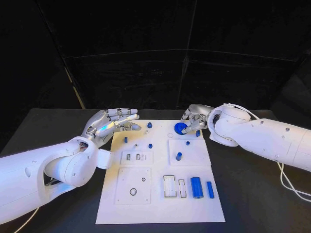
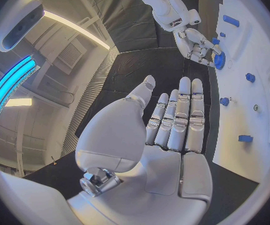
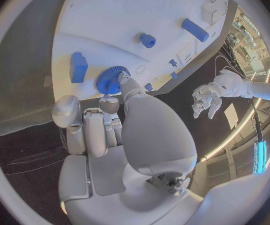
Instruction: Assemble the parts on the task board
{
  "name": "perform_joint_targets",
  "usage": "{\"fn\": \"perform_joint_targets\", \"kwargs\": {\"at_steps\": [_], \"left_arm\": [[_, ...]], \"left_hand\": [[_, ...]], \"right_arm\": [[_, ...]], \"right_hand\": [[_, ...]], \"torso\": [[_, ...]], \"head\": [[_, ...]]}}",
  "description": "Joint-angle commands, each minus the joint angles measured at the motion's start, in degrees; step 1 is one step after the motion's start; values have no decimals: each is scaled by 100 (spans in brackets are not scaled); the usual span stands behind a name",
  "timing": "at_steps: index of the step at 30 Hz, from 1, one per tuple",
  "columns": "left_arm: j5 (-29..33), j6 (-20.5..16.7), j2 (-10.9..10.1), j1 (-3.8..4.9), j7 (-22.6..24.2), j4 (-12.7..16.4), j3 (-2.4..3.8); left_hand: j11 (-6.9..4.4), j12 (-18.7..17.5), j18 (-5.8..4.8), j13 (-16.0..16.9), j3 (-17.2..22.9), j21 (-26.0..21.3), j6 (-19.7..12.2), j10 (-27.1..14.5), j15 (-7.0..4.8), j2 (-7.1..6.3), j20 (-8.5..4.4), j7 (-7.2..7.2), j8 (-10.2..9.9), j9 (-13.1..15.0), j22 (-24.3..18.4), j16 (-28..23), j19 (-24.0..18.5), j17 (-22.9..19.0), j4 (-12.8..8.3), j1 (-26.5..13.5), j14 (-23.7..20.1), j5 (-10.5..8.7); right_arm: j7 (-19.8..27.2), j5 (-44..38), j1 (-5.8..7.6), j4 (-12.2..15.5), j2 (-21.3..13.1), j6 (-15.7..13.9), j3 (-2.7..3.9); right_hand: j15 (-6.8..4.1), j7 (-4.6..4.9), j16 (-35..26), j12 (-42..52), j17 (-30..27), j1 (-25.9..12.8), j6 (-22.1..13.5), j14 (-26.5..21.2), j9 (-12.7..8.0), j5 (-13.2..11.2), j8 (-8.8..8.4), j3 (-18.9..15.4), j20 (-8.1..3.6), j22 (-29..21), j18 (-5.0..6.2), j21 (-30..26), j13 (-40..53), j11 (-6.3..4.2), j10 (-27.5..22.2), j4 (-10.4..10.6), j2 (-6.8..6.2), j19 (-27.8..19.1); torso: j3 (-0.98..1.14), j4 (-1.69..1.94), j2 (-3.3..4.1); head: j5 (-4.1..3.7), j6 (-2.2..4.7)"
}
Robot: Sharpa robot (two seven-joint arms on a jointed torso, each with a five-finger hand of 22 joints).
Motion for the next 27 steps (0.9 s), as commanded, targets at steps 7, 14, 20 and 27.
{"fn": "perform_joint_targets", "kwargs": {"at_steps": [7,14,20,27], "left_arm": [[-8,100,10,7,18,5,2],[-8,109,14,6,14,6,2],[-8,110,18,6,12,1,2],[-8,112,23,5,12,-4,2]], "left_hand": [[-5,-5,60,-7,-20,-37,-45,-43,-1,65,-4,125,-18,-2,-11,40,26,10,-12,-5,-20,-32],[-5,-5,60,-7,-20,-37,-45,-43,-1,65,-4,125,-18,-2,-11,40,26,10,-12,-5,-20,-32],[-5,-5,60,-7,-20,-37,-45,-43,-1,65,-4,125,-18,-2,-11,40,26,10,-12,-5,-20,-32],[-5,-5,60,-7,-20,-37,-45,-43,-1,65,-4,125,-18,-2,-11,40,26,10,-12,-5,-20,-32]], "right_arm": [[60,-55,0,-47,34,-30,-3],[118,-329,-1,-36,43,-331,-3],[170,-612,-2,-19,66,-572,-3],[202,-737,-3,53,75,-596,-3]], "right_hand": [[-42,-45,175,629,249,37,400,365,24,-46,192,-6,-34,384,-159,223,781,-40,505,-14,216,225],[-98,-135,231,895,341,133,754,381,31,-150,308,113,-75,583,-192,336,1139,-114,705,-72,325,326],[-146,-191,252,974,373,239,930,385,5,-311,318,293,-122,684,-211,396,1269,-163,773,-156,401,370],[-159,-204,267,1005,400,231,993,389,-11,-350,306,361,-137,746,-223,430,1325,-175,807,-175,401,399]], "torso": [[-3,1,2],[2,5,4],[0,2,3],[0,1,2]], "head": [[1,-18],[8,-27],[6,-30],[8,-31]]}}
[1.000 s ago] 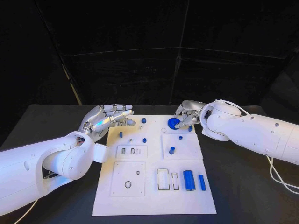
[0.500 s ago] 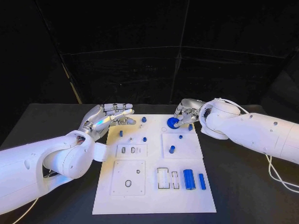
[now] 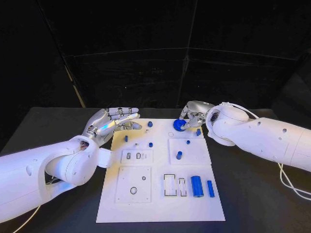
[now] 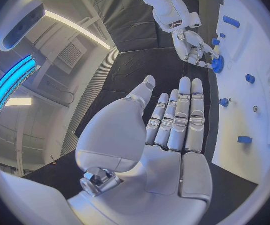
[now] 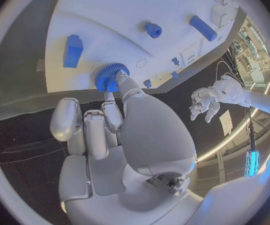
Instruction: Assemble the parts on the task board
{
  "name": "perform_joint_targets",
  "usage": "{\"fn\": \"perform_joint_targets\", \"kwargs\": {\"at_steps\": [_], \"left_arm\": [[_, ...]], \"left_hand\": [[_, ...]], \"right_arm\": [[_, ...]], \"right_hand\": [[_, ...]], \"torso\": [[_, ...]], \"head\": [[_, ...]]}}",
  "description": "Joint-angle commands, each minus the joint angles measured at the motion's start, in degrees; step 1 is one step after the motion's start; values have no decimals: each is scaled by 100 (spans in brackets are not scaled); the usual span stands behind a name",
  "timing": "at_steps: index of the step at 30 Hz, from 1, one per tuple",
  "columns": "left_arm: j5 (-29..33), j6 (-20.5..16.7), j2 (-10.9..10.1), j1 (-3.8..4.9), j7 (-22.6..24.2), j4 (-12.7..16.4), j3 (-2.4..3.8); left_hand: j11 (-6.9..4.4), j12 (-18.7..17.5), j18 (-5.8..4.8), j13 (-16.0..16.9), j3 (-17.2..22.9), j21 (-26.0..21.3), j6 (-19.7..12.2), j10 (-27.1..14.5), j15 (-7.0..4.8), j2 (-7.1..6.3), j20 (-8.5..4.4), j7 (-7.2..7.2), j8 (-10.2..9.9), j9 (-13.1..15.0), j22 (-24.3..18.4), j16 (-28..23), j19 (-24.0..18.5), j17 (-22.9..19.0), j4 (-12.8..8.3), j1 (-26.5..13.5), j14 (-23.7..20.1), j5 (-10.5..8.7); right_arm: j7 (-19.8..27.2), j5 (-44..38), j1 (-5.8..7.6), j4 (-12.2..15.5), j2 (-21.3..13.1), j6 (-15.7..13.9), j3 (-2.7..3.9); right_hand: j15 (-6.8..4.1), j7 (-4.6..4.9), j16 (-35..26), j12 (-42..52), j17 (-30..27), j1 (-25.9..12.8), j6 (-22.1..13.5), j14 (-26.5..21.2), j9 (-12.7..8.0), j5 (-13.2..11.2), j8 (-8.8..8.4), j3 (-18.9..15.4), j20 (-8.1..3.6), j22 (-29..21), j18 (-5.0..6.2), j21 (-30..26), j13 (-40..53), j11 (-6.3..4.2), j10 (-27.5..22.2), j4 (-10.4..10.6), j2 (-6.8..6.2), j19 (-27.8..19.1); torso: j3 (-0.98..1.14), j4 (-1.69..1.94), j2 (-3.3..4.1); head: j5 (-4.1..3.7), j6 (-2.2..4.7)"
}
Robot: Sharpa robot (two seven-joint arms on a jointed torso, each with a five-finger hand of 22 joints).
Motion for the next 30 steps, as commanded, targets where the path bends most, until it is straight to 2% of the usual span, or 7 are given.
{"fn": "perform_joint_targets", "kwargs": {"at_steps": [1,8,13,17,24,27,30], "left_arm": [[-10,86,5,6,20,-1,2],[-10,88,1,6,22,-6,2],[-10,89,-7,6,32,-39,2],[-10,81,-17,7,47,-79,3],[-10,81,-34,10,54,-109,4],[-10,81,-33,12,56,-116,5],[-10,82,-26,14,56,-123,5]], "left_hand": [[-5,-5,60,-7,-20,-37,-45,-43,-1,65,-4,125,-18,-3,-6,40,26,6,-12,-5,-20,-32],[-5,-5,60,-7,-20,-37,-45,-43,-1,65,-4,125,-18,-3,-6,40,26,6,-12,-5,-20,-32],[-5,-5,60,-7,-20,-37,-45,-43,-1,65,-4,125,-17,-3,-6,40,26,6,-13,-5,-21,-32],[-6,-1,60,-7,-18,-42,-49,-48,-2,70,-5,123,-13,-2,-9,42,28,9,-20,6,-27,-31],[-6,-1,60,-7,-18,-42,-49,-48,-2,70,-5,123,-13,-2,-9,42,28,9,-20,6,-27,-31],[-6,-1,60,-7,-18,-42,-49,-48,-2,70,-5,123,-13,-2,-9,42,28,9,-20,6,-27,-31],[-6,-1,60,-7,-18,-42,-49,-48,-2,70,-5,123,-13,-2,-9,42,28,9,-20,6,-27,-31]], "right_arm": [[101,-261,10,57,5,-188,3],[249,-381,6,320,-30,-593,3],[275,-603,5,589,8,-704,3],[255,-743,3,702,125,-724,3],[171,-825,-2,629,451,-641,1],[138,-833,-10,526,611,-574,-1],[122,-837,-20,416,750,-520,-5]], "right_hand": [[-44,-93,30,25,357,16,211,400,6,-42,24,51,-15,25,-41,34,15,-6,47,14,29,56],[-55,-114,68,149,425,-65,278,414,-15,23,-9,116,-27,230,-81,134,195,-25,163,32,1,171],[-57,-115,76,154,437,-108,292,417,-24,15,-31,133,-31,256,-86,151,211,-27,174,42,-30,183],[-58,-115,75,150,433,-121,293,416,-27,2,-40,139,-32,264,-87,156,209,-27,172,45,-40,186],[-56,-113,70,128,421,-162,300,413,-31,-15,-61,156,-32,269,-88,161,192,-25,159,65,-50,184],[-55,-109,70,121,420,-184,289,412,-36,-17,-80,166,-32,271,-88,164,188,-22,154,76,-54,183],[-54,-108,69,120,419,-187,288,412,-37,-17,-83,168,-31,270,-88,163,188,-22,154,78,-54,182]], "torso": [[1,-4,-3],[5,-3,2],[-6,11,1],[-3,11,5],[-14,12,1],[-11,0,0],[-7,14,2]], "head": [[0,2],[20,-6],[19,7],[55,-3],[92,8],[112,9],[115,8]]}}
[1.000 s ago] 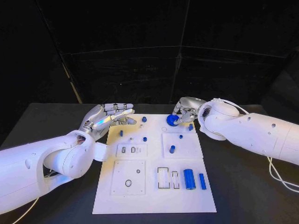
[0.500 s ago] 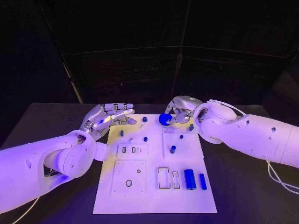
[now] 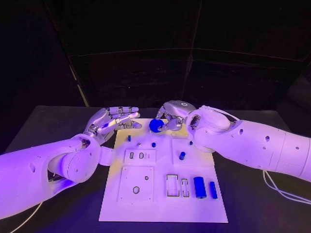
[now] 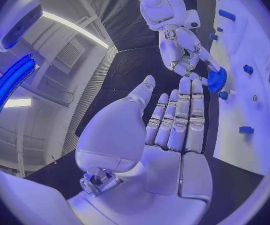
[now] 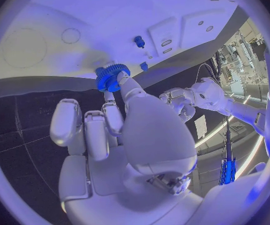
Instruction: Assemble the parts on the task board
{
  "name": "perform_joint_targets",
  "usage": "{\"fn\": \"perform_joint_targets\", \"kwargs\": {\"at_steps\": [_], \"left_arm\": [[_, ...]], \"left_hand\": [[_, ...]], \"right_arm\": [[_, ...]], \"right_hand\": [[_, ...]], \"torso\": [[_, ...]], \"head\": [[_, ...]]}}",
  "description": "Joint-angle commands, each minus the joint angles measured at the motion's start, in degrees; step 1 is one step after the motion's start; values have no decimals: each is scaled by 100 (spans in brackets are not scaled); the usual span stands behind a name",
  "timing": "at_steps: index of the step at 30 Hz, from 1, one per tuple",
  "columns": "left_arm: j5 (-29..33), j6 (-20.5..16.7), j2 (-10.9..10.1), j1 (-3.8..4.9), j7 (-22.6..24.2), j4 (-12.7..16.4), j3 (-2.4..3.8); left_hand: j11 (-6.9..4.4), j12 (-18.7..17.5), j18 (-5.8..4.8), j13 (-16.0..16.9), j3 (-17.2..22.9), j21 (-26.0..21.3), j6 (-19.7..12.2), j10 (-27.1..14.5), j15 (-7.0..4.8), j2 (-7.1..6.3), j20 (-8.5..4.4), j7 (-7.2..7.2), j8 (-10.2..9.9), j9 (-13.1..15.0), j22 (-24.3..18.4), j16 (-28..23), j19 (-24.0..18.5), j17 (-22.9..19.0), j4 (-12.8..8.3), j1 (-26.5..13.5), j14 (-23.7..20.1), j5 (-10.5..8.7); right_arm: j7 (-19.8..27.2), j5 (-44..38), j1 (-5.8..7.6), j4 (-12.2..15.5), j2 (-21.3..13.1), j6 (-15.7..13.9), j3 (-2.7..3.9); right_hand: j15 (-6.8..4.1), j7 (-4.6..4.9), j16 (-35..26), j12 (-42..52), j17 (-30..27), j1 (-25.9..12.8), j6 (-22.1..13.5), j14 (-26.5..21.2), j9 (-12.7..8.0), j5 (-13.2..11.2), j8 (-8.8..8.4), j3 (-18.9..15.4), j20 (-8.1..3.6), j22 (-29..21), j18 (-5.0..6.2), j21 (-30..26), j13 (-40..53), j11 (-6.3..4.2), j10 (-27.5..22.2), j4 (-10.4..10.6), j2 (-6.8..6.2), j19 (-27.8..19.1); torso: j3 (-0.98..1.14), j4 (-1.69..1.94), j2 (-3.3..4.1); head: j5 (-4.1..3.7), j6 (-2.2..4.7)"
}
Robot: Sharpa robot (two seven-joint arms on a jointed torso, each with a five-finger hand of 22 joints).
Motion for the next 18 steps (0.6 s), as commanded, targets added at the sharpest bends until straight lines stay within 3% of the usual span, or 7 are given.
{"fn": "perform_joint_targets", "kwargs": {"at_steps": [1,18], "left_arm": [[-12,74,6,11,56,-4,3],[57,81,36,20,20,-22,4]], "left_hand": [[-6,-1,60,-7,-18,-20,-29,-48,-1,70,-5,144,-14,-2,-10,19,28,6,-20,6,-26,-31],[-6,-1,60,-7,-18,-20,-29,-48,-1,70,-5,144,-14,-2,-10,19,28,6,-20,6,-26,-31]], "right_arm": [[-42,-130,-1,-106,100,50,-1],[-91,-188,-70,-549,585,383,-16]], "right_hand": [[-33,-94,2,-37,419,-40,235,391,7,-28,-19,33,-1,2,-91,26,5,1,9,1,5,45],[-29,-85,-17,-69,379,-80,223,381,3,-38,-53,62,2,-6,-89,25,-21,7,-15,24,7,34]], "torso": [[4,3,1],[9,-15,-3]], "head": [[7,0],[51,-31]]}}
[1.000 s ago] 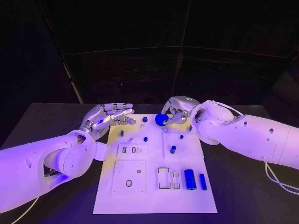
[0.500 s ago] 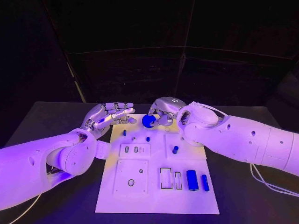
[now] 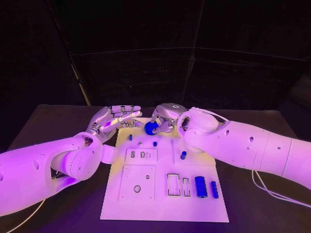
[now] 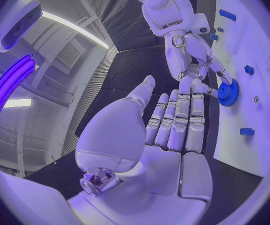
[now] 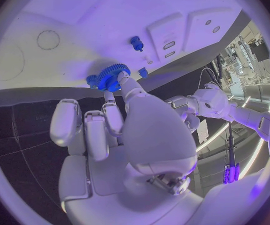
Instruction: Assemble the parts on the task board
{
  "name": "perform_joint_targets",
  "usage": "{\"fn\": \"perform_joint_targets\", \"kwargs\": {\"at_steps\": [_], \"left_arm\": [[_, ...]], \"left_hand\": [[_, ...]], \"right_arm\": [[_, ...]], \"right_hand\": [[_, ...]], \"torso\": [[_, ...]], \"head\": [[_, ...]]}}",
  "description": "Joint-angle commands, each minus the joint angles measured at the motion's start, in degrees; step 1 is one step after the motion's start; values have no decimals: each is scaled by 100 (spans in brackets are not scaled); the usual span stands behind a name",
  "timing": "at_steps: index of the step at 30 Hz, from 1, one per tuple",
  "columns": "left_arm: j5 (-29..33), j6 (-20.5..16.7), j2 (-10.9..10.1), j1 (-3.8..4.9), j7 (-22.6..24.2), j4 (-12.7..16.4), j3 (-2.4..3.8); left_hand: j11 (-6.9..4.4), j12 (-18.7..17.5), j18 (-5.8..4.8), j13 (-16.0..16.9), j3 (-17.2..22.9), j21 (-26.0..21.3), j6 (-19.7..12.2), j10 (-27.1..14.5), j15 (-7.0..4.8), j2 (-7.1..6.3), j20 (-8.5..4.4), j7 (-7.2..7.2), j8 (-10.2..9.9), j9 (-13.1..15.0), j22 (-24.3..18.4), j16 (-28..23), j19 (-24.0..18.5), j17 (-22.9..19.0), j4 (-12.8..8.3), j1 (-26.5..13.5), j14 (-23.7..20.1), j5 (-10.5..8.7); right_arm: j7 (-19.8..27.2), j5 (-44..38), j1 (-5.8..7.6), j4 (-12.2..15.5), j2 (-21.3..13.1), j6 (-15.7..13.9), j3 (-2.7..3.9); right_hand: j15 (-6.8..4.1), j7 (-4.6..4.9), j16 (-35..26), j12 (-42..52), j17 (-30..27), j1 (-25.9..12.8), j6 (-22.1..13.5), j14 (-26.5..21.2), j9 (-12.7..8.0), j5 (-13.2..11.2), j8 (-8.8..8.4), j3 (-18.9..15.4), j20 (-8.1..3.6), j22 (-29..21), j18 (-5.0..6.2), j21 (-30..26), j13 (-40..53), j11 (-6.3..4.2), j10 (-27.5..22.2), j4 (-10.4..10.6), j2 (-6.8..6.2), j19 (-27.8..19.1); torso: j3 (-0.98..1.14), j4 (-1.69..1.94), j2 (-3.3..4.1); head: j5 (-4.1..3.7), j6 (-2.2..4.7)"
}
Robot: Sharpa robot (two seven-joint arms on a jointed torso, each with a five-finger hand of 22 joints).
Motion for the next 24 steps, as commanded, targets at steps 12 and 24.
{"fn": "perform_joint_targets", "kwargs": {"at_steps": [12,24], "left_arm": [[139,95,25,14,-12,-12,3],[157,101,26,14,-19,-17,3]], "left_hand": [[-6,4,59,-7,-17,-26,-32,-51,-1,74,-5,143,-9,-2,-8,21,29,9,-25,10,-33,-31],[-6,4,59,-7,-17,-26,-32,-51,-1,74,-5,143,-9,-2,-8,21,29,9,-25,10,-33,-31]], "right_arm": [[-91,-91,-10,-126,103,220,-3],[-155,-90,-12,-149,100,161,-4]], "right_hand": [[-15,-64,-28,-87,359,-117,120,375,-1,-39,-51,70,12,-19,-86,22,-52,26,-49,31,-3,16],[94,95,-53,-423,318,-251,-375,359,-11,-52,-437,89,101,-85,-75,-6,-395,162,-318,75,-165,-50]], "torso": [[2,-8,1],[3,-5,-1]], "head": [[48,-95],[41,-93]]}}
